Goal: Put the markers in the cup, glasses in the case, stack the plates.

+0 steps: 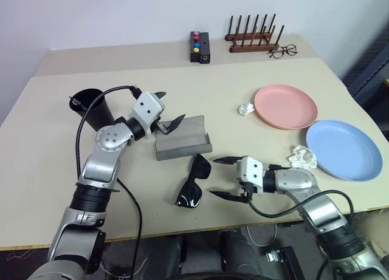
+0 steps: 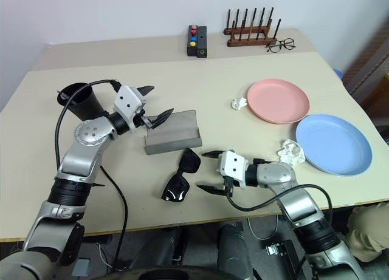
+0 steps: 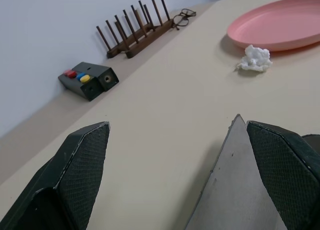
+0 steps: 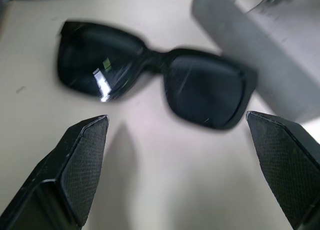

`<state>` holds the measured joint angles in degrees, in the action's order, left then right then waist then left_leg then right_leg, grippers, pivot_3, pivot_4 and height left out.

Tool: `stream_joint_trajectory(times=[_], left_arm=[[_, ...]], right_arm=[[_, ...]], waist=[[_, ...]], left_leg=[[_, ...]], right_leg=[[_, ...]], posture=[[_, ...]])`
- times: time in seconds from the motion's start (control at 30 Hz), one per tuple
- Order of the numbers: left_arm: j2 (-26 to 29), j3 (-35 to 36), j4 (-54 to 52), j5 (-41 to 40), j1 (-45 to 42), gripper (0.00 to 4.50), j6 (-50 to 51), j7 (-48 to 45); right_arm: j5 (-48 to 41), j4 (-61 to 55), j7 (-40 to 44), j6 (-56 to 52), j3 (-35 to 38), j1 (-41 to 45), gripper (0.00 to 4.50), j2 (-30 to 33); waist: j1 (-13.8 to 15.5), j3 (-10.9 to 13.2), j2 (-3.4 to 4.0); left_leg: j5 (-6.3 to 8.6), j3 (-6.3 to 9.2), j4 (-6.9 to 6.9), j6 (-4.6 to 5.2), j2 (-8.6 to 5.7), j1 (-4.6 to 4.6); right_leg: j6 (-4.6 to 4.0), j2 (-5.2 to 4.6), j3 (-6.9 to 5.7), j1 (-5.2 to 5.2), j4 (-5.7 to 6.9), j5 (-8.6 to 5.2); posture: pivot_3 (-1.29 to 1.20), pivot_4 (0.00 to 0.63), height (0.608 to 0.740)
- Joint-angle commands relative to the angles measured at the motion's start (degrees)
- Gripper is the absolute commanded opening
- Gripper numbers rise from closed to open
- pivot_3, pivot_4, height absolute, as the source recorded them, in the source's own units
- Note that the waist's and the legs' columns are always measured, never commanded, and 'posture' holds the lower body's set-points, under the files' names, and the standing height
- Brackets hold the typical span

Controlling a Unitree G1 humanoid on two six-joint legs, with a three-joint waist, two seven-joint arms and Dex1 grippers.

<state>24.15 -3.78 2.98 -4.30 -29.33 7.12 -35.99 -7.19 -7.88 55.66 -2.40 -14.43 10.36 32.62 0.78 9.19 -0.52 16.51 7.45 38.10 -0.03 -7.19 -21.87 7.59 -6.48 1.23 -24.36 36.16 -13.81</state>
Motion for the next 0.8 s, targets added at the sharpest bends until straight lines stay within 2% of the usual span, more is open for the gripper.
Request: stream_joint_trajectory(times=[0.03, 0.37, 0.8], left_arm=[[0.1, -0.1, -1.7, 0.3, -0.4, 4.47, -1.2, 0.3], [0.5, 0.1, -2.9, 0.9, 0.4, 4.47, -0.9, 0.5], [-0.1, -0.1, -3.3, 1.5, 0.5, 4.47, -1.0, 1.0]], right_arm=[[1.3, 0.7, -2.8, -0.4, -0.8, 1.8, 4.5, -2.7], [4.4, 0.9, -9.8, -4.1, -2.3, 3.8, 4.5, -9.1], [6.0, -0.6, -11.2, -4.7, -1.6, 3.6, 4.5, -7.7]], waist=[[-0.1, 0.0, 0.0], [-0.1, 0.0, 0.0], [-0.1, 0.0, 0.0]], left_leg=[[0.0, 0.0, 0.0, 0.0, 0.0, 0.0], [0.0, 0.0, -0.01, 0.0, 0.0, -0.02], [0.0, 0.0, -0.02, 0.0, 0.0, -0.02]], right_leg=[[0.0, 0.0, 0.0, 0.0, 0.0, 0.0], [0.0, 0.01, 0.0, -0.04, 0.01, 0.0], [0.0, 0.01, 0.0, -0.05, 0.01, 0.0]], posture=[[0.0, 0.15, 0.74], [0.0, 0.15, 0.74], [0.0, 0.15, 0.74]])
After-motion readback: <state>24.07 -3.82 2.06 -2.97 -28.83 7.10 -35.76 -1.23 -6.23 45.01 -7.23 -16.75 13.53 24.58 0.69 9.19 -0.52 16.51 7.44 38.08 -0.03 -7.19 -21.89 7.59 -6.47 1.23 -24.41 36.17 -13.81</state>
